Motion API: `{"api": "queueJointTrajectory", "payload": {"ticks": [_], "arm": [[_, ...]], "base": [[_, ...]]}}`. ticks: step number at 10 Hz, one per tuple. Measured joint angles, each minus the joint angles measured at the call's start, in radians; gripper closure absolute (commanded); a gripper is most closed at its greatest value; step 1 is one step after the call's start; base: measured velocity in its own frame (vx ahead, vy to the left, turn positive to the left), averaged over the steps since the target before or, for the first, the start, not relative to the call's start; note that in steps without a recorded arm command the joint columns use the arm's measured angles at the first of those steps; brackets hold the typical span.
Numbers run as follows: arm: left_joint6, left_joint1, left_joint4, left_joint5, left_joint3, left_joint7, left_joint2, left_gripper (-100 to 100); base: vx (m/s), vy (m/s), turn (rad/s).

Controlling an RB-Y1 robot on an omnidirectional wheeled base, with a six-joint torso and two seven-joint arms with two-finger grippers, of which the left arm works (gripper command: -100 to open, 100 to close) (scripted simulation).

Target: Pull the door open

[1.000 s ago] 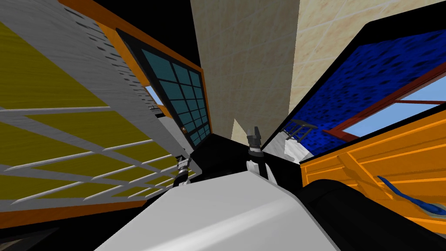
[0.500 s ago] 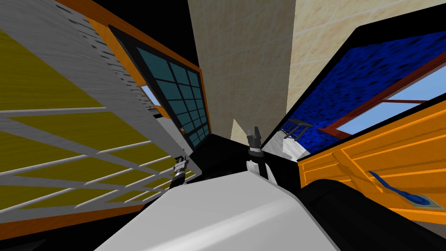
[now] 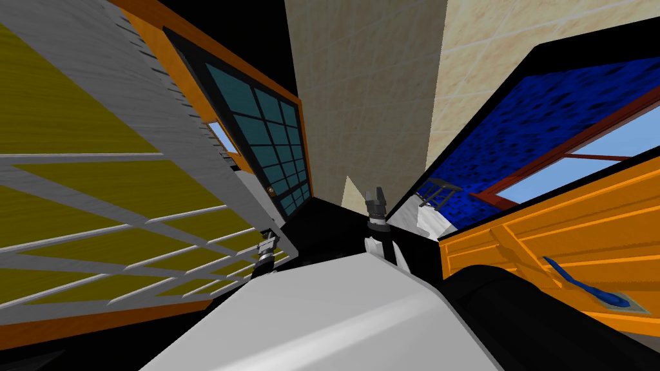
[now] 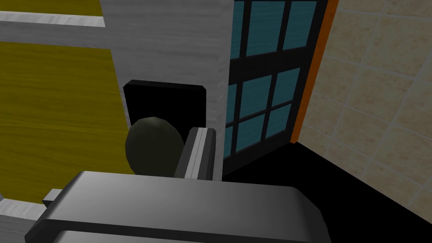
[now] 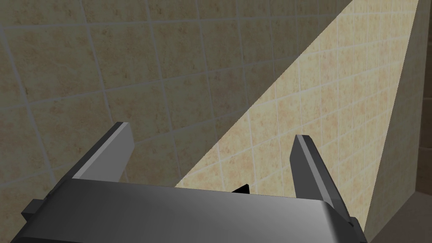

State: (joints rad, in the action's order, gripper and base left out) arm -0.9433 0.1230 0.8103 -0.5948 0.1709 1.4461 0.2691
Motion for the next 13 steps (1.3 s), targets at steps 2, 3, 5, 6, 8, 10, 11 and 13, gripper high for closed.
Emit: {"api": "queueJointTrajectory", "payload": {"ticks": [2,3,5,6,8,10,11,13], "arm": [[0.001,0.0,0.0,0.0,-0.001,0.0,0.001,-100],[0.006,-0.001,0.006,0.002,0.004,0.003,0.005,-100],[0.024,-0.005,0.025,0.009,0.019,0.012,0.01,-100],[0.033,0.0,0.033,0.012,0.025,0.013,0.01,-100],[0.042,-0.002,0.023,0.016,0.035,0.025,0.017,-100],[0.075,0.016,0.064,0.017,0.04,0.027,0.033,-100],[0.087,0.022,0.075,0.017,0.043,0.03,0.041,-100],[0.082,0.016,0.055,0.022,0.052,0.038,0.036,-100]], "base": [[-0.053,-0.007,-0.01],[-0.167,-0.046,-0.071],[-0.183,-0.036,-0.015],[-0.183,-0.009,-0.001],[-0.194,0.006,0.004],[-0.191,-0.001,0.01],[-0.111,-0.008,0.026],[-0.032,0.024,-0.1]]}}
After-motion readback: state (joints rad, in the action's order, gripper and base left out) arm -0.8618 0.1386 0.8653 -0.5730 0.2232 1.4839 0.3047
